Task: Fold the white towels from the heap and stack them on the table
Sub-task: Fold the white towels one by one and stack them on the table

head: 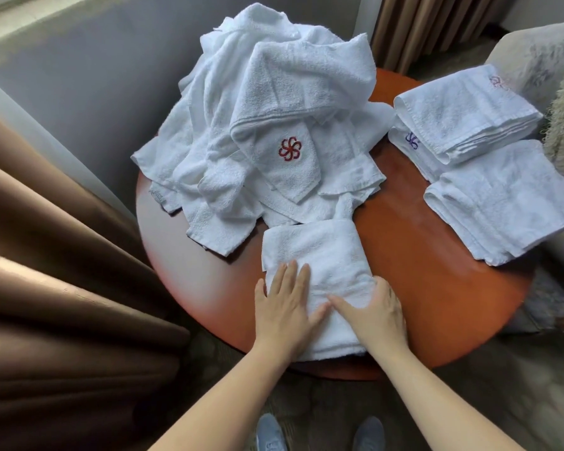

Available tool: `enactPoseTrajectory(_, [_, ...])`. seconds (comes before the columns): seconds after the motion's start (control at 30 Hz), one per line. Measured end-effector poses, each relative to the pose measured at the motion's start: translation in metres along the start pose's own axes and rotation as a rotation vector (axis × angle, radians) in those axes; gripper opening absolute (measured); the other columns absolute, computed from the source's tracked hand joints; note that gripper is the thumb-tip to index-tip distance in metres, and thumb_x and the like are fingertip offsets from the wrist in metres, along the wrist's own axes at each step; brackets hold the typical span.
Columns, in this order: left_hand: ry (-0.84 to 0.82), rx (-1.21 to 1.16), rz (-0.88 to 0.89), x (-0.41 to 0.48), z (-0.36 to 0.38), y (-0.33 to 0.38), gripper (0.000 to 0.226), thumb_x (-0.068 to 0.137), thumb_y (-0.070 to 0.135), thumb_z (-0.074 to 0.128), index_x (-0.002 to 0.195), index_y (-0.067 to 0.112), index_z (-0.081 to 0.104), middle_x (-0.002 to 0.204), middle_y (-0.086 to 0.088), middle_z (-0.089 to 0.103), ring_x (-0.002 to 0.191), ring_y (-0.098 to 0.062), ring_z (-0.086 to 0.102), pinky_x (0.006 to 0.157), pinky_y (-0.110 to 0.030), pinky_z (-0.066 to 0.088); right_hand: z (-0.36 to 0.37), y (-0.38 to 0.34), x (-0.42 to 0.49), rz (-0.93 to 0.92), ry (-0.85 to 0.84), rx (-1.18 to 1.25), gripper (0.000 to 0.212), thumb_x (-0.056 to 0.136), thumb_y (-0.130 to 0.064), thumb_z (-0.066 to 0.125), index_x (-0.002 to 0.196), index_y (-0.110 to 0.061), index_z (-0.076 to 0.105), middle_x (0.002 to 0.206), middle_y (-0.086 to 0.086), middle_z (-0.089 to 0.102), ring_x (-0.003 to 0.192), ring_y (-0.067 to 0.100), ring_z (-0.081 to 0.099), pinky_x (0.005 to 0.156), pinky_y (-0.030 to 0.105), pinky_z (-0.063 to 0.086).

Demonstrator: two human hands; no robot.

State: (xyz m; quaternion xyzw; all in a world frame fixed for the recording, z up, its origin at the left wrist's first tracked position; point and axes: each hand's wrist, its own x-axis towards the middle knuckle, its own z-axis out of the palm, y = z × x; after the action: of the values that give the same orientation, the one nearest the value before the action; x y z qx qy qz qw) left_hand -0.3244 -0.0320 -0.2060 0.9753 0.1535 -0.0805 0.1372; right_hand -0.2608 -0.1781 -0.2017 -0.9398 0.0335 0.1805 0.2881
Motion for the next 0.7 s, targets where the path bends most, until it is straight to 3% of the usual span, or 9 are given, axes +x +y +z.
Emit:
enactPoseTrajectory(0.07, [0.167, 0.065, 0.049, 0.006, -0.005, 0.001, 0.055, 0.086, 0.058, 0.032, 0.109, 0.020, 0.065, 0.104, 0.002, 0.066, 0.094, -0.019, 0.063, 0.077, -0.044, 0.045, -0.011, 0.000, 0.010, 0.035, -0.134, -0.015, 0.089, 0.064, -0.065, 0.075, 0.129, -0.012, 0.045, 0.126, 0.007, 0.057, 0.119, 0.029, 0.052, 0.092, 0.035, 0.043])
enactPoseTrajectory(0.13, [0.256, 0.140, 0.118, 0.014, -0.013, 0.002, 0.021, 0.082, 0.033, 0.044, 0.078, 0.019, 0.059, 0.075, 0.003, 0.059, 0.066, -0.021, 0.060, 0.066, -0.037, 0.037, -0.026, 0.001, 0.022, -0.005, -0.274, -0.023, 0.072, 0.067, -0.050, 0.080, 0.124, -0.018, 0.050, 0.116, 0.001, 0.059, 0.111, 0.024, 0.055, 0.087, 0.032, 0.044])
enactPoseTrajectory(0.2, [0.051, 0.177, 0.151, 0.022, -0.036, 0.006, 0.013, 0.080, 0.014, 0.045, 0.080, 0.017, 0.057, 0.084, -0.002, 0.063, 0.075, -0.027, 0.062, 0.066, -0.034, 0.029, -0.046, -0.002, 0.036, -0.087, -0.375, -0.076, 0.060, 0.072, -0.026, 0.078, 0.126, -0.027, 0.053, 0.115, -0.003, 0.062, 0.110, 0.020, 0.057, 0.085, 0.030, 0.045])
enactPoseTrajectory(0.3, [-0.268, 0.098, 0.091, 0.031, -0.051, 0.014, 0.024, 0.083, 0.010, 0.043, 0.090, 0.018, 0.064, 0.099, -0.004, 0.066, 0.091, -0.029, 0.059, 0.065, -0.030, 0.033, -0.067, -0.015, 0.049, -0.237, -0.383, -0.139, 0.054, 0.073, -0.003, 0.056, 0.118, -0.033, 0.063, 0.112, -0.001, 0.068, 0.109, 0.021, 0.061, 0.086, 0.029, 0.049])
enactPoseTrajectory(0.37, [-0.176, -0.014, 0.092, 0.032, -0.054, 0.020, 0.019, 0.079, 0.011, 0.042, 0.077, 0.019, 0.059, 0.085, -0.003, 0.063, 0.078, -0.027, 0.052, 0.058, -0.028, 0.031, -0.066, -0.025, 0.052, -0.331, -0.308, -0.304, 0.048, 0.078, -0.007, 0.050, 0.121, -0.027, 0.060, 0.119, 0.000, 0.064, 0.113, 0.024, 0.057, 0.093, 0.032, 0.044])
enactPoseTrajectory(0.43, [0.177, -0.137, 0.139, 0.034, -0.048, 0.028, 0.019, 0.074, 0.017, 0.038, 0.072, 0.017, 0.057, 0.074, 0.000, 0.059, 0.072, -0.024, 0.048, 0.056, -0.029, 0.032, -0.053, -0.027, 0.053, -0.412, -0.220, -0.458, 0.049, 0.081, -0.013, 0.048, 0.128, -0.026, 0.051, 0.126, -0.001, 0.056, 0.118, 0.024, 0.049, 0.103, 0.034, 0.032])
enactPoseTrajectory(0.5, [0.374, -0.136, 0.189, 0.042, -0.037, 0.035, 0.029, 0.071, 0.024, 0.037, 0.081, 0.016, 0.063, 0.080, 0.002, 0.062, 0.079, -0.022, 0.054, 0.066, -0.032, 0.041, -0.039, -0.021, 0.050, -0.436, -0.168, -0.465, 0.051, 0.079, -0.022, 0.041, 0.130, -0.024, 0.049, 0.125, -0.001, 0.053, 0.120, 0.024, 0.045, 0.111, 0.037, 0.023])
enactPoseTrajectory(0.6, [0.262, -0.095, 0.138, 0.049, -0.013, 0.038, 0.037, 0.083, 0.036, 0.035, 0.093, 0.018, 0.065, 0.088, 0.003, 0.065, 0.089, -0.022, 0.061, 0.086, -0.041, 0.043, -0.020, -0.004, 0.043, -0.537, 0.045, -0.315, 0.057, 0.074, -0.033, 0.032, 0.119, -0.013, 0.062, 0.108, 0.003, 0.064, 0.106, 0.030, 0.057, 0.109, 0.048, 0.027])
enactPoseTrajectory(0.7, [0.218, -0.043, 0.106, 0.046, 0.010, 0.027, 0.042, 0.091, 0.045, 0.030, 0.092, 0.018, 0.063, 0.085, 0.004, 0.062, 0.087, -0.021, 0.060, 0.095, -0.050, 0.042, -0.010, 0.011, 0.041, -0.596, 0.175, -0.288, 0.052, 0.083, -0.040, 0.036, 0.113, -0.011, 0.066, 0.102, 0.001, 0.068, 0.099, 0.026, 0.061, 0.106, 0.045, 0.028])
